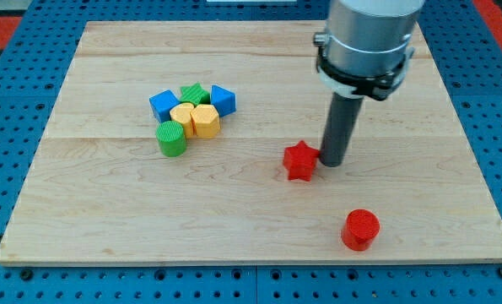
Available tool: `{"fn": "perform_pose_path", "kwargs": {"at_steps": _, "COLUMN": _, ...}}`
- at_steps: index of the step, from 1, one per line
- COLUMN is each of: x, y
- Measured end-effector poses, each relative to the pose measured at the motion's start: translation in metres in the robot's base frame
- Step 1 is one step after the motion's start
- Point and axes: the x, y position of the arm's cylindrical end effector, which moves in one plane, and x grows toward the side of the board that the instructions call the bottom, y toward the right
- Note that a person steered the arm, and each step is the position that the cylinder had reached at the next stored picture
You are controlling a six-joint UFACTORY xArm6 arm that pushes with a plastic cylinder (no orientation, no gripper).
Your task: Move the red star close to the right of the green circle
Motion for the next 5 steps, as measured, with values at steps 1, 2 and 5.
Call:
{"fn": "perform_pose_path", "kwargs": {"at_steps": 1, "x": 0.02, "y": -0.017}}
{"fn": "perform_pose_path", "kwargs": {"at_steps": 2, "x": 0.032, "y": -0.017}}
{"fn": "perform_pose_path", "kwargs": {"at_steps": 5, "x": -0.015, "y": -0.105}}
